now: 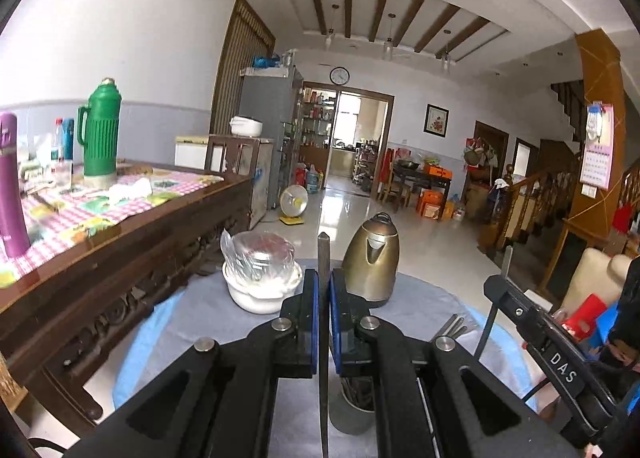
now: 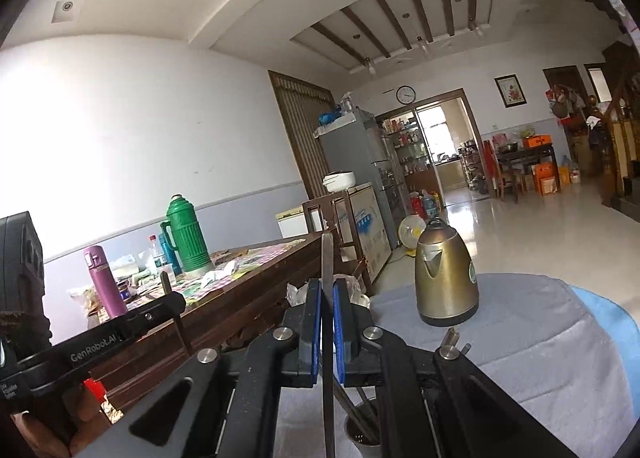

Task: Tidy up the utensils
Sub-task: 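Lower both held chopsticks down into the grey holder cup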

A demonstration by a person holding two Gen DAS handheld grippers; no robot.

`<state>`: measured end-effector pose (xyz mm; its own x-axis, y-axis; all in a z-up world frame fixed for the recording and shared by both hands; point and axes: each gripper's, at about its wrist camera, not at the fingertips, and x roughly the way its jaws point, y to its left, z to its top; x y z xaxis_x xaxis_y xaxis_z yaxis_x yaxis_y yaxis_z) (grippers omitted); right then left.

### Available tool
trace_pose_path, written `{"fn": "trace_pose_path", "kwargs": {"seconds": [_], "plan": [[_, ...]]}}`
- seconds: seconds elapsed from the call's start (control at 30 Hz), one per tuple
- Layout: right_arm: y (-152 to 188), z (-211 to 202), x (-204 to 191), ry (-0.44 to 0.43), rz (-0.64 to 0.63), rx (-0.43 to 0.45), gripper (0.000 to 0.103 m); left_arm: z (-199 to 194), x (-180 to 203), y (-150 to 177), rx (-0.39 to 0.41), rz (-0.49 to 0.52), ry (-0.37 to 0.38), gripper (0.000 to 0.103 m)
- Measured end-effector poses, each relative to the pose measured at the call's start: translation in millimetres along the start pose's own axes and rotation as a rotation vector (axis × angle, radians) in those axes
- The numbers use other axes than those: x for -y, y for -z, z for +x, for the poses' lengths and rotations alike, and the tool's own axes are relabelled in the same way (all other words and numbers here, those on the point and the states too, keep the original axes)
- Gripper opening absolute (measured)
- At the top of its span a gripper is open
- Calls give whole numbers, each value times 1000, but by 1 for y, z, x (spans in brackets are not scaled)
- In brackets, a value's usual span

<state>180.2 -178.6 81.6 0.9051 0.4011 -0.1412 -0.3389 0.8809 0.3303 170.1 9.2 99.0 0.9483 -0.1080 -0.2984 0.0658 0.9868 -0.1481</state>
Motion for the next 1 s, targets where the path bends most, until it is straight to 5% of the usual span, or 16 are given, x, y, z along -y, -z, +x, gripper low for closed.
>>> {"fn": "trace_pose_path", "kwargs": {"seconds": [1.0], "plan": [[-25,21,12,9,17,70,6,19,30,-10,22,69,-10,6]]}}
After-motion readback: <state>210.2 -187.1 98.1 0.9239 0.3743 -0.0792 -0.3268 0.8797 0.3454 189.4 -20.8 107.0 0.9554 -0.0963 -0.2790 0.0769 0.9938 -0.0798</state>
